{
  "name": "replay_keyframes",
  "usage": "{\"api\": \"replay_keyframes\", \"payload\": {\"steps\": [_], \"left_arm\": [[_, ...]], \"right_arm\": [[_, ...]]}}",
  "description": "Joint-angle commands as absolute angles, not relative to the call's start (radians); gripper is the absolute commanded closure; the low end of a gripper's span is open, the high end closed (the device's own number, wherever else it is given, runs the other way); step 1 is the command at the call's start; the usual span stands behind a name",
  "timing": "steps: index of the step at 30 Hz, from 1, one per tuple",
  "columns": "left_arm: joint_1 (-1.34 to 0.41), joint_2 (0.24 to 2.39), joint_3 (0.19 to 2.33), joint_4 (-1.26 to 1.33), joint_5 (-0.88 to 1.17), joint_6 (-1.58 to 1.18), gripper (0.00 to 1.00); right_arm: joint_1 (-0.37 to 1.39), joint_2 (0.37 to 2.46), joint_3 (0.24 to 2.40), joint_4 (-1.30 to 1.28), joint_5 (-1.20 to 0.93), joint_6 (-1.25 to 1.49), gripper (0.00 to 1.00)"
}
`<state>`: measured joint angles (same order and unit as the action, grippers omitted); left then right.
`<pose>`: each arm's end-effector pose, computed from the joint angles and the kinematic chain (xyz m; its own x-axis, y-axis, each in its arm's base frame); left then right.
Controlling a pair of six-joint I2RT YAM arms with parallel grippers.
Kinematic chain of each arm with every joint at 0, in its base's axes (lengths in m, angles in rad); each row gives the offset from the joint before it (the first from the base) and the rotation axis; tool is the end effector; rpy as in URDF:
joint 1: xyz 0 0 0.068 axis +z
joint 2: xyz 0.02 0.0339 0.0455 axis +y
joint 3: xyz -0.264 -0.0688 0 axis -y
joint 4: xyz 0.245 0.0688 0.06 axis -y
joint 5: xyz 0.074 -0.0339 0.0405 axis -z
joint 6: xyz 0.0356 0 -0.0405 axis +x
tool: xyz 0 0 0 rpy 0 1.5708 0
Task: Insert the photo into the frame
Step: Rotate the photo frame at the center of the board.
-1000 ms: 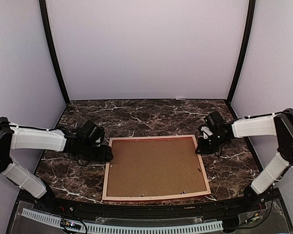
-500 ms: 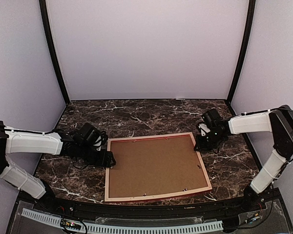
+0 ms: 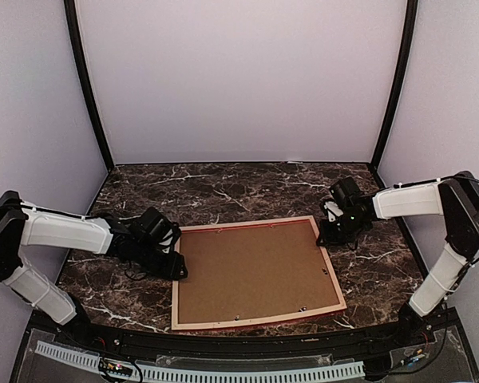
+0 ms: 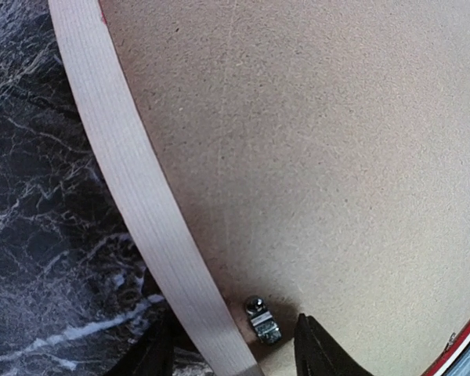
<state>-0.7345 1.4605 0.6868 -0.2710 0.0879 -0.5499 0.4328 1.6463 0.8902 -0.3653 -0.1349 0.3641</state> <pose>0.1932 -0.1786 0.1530 -0.9132 0.1232 -0.3885 0.2617 0.9080 -0.3272 0.2765 0.1330 0.1539 -0.9309 -0.0414 -0.3628 -0.1467 0.9522 0.2679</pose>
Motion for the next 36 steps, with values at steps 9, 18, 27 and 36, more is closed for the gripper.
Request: {"api": "replay_keyframes", "payload": {"steps": [9,18,27,36], "left_arm": [[-0.74,1.489,0.702,-0.3,0.042,-0.54,0.55],[-0.74,1.473,0.658,-0.298,0.027,-0.551,0.64],[-0.741,1.451,0.642,-0.291,0.019,-0.553,0.75],[-0.74,1.423,0.633,-0.229,0.051,-0.539,0.85]], "right_arm": [[0.426,1.683,0.877,-0.328,-0.149,0.36,1.0],[0.426,1.678,0.867,-0.326,-0.148,0.36,1.0],[0.426,1.674,0.865,-0.329,-0.145,0.36,1.0],[0.426,1.666,0.862,-0.334,-0.144,0.357,1.0]]}}
